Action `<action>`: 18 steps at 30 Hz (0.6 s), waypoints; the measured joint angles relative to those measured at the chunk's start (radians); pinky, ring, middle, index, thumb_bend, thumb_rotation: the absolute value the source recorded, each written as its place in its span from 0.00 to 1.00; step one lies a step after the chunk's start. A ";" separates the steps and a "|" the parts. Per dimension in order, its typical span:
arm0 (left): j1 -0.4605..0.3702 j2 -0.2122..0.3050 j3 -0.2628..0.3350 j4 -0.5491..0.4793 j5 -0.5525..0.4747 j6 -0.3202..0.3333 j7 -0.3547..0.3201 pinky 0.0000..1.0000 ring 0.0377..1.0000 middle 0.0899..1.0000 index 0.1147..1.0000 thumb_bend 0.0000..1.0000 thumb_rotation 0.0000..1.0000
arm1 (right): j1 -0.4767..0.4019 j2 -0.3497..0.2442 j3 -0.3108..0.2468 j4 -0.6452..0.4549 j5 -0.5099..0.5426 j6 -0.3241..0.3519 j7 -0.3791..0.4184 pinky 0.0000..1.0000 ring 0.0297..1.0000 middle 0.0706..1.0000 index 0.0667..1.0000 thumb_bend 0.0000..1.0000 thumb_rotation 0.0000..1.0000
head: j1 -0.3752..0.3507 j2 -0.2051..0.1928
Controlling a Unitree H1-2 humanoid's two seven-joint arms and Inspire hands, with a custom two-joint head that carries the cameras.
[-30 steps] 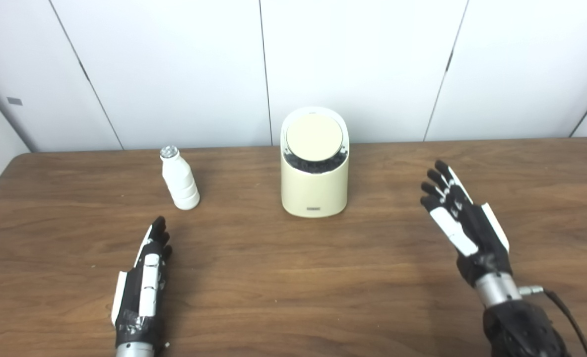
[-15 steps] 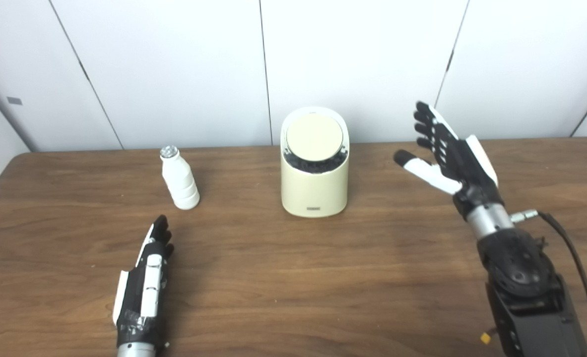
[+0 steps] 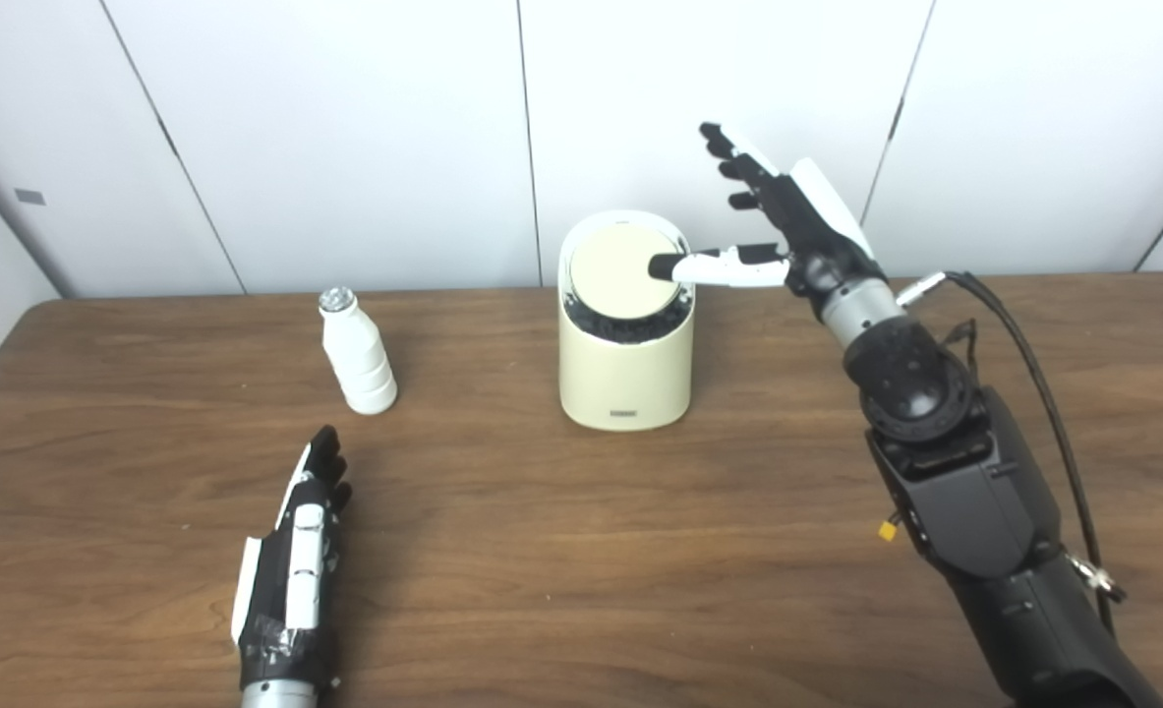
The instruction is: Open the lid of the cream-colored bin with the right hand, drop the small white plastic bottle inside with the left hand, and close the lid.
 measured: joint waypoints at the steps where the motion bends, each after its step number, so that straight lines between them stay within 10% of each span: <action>1: 0.000 -0.001 -0.001 -0.001 -0.001 0.000 0.000 1.00 1.00 0.99 0.97 0.47 0.91 | -0.010 0.000 0.008 0.018 -0.012 -0.002 0.000 0.81 0.91 0.93 0.93 0.94 0.45 | 0.002 0.000; 18: 0.004 -0.016 -0.004 -0.007 -0.001 0.001 0.005 1.00 0.99 0.98 0.97 0.46 0.90 | -0.096 0.008 0.091 0.201 -0.115 -0.082 0.000 0.80 0.91 0.93 0.93 0.88 0.42 | 0.011 0.005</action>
